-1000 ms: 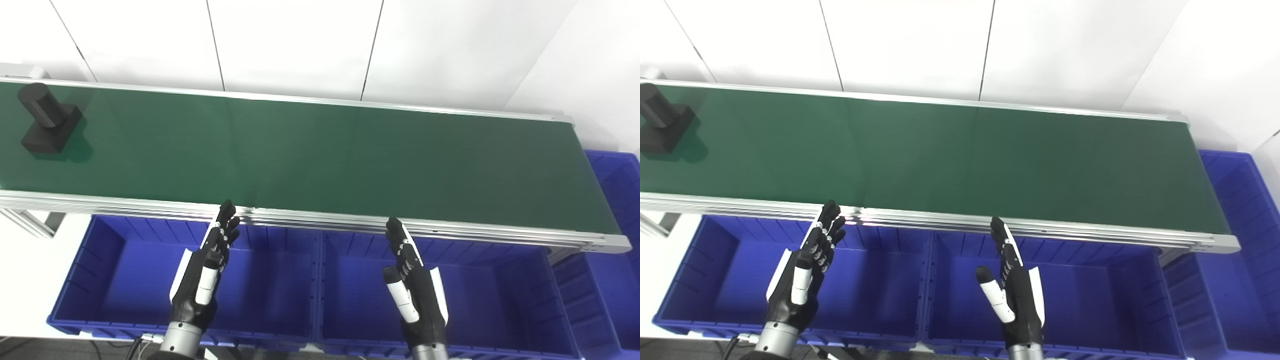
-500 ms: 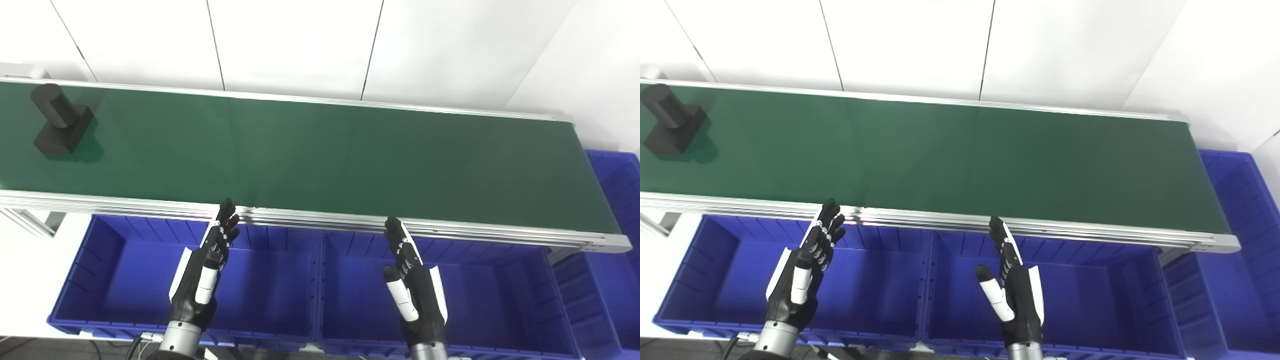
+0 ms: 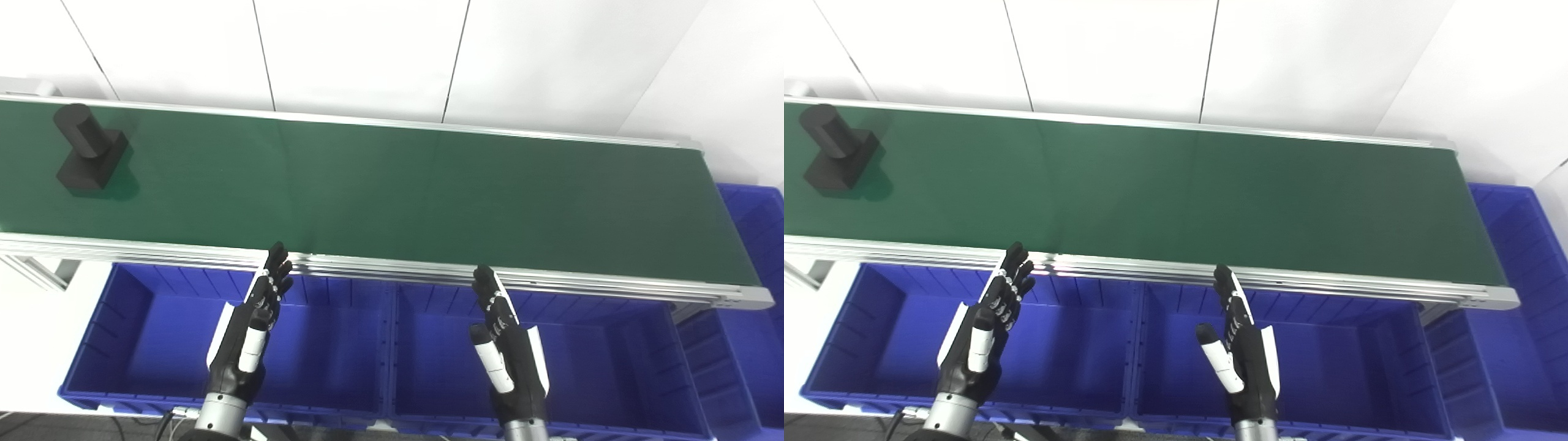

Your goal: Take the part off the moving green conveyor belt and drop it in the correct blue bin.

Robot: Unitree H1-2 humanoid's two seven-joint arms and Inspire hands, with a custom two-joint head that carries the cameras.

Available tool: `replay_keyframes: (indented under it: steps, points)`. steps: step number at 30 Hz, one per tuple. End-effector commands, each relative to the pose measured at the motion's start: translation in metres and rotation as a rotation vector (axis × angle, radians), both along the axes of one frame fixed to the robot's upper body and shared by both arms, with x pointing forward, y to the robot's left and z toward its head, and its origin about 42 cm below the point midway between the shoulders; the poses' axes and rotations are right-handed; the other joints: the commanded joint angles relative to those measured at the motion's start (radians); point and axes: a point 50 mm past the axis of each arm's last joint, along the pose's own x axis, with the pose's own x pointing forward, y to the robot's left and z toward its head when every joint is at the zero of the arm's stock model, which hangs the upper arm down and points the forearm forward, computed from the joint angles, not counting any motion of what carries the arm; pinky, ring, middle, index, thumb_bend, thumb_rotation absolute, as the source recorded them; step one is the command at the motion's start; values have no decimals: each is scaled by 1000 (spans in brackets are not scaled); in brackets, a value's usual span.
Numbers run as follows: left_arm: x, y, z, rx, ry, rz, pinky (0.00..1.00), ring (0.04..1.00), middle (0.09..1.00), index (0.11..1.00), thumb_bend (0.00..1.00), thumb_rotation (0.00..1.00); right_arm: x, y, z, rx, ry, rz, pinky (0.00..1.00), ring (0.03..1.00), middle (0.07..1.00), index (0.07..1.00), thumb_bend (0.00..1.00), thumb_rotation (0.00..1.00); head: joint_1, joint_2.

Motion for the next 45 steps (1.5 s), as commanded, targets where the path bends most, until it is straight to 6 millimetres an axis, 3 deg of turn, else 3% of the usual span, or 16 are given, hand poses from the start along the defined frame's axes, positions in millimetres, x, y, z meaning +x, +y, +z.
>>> replay_keyframes:
  steps: [1, 18, 26, 31, 35, 40, 45]
  points:
    - [6, 0, 7, 9, -63, -2, 971, 983, 1000, 987, 802, 972, 2, 3, 10, 13, -63, -4, 993, 967, 951, 945, 811, 803, 1, 2]
    - [4, -2, 5, 16, -75, -5, 969, 979, 998, 984, 786, 962, 1, 2, 8, 14, -81, -6, 1000, 959, 954, 956, 766, 788, 13, -13]
    - [-5, -16, -9, 18, -98, -20, 949, 962, 985, 977, 784, 943, -9, -16, -3, 22, -65, 20, 1000, 984, 975, 984, 783, 816, 280, -132]
    - [-9, -28, -16, 22, -77, -29, 956, 979, 992, 973, 830, 917, -12, -26, -9, 18, -82, 5, 1000, 980, 961, 992, 723, 826, 337, -180]
    - [-10, -34, -20, 26, -84, -19, 952, 975, 985, 962, 814, 951, -13, -31, -14, 25, -90, 6, 1000, 979, 962, 998, 687, 828, 362, -222]
    - [-10, -38, -26, 28, -65, -13, 949, 976, 987, 966, 798, 982, -14, -37, -23, 32, -64, 3, 1000, 968, 959, 997, 705, 805, 383, -271]
    - [-10, -41, -30, 49, -54, -18, 961, 984, 985, 948, 782, 952, -14, -40, -29, 47, -45, 12, 1000, 975, 972, 1000, 718, 799, 381, -313]
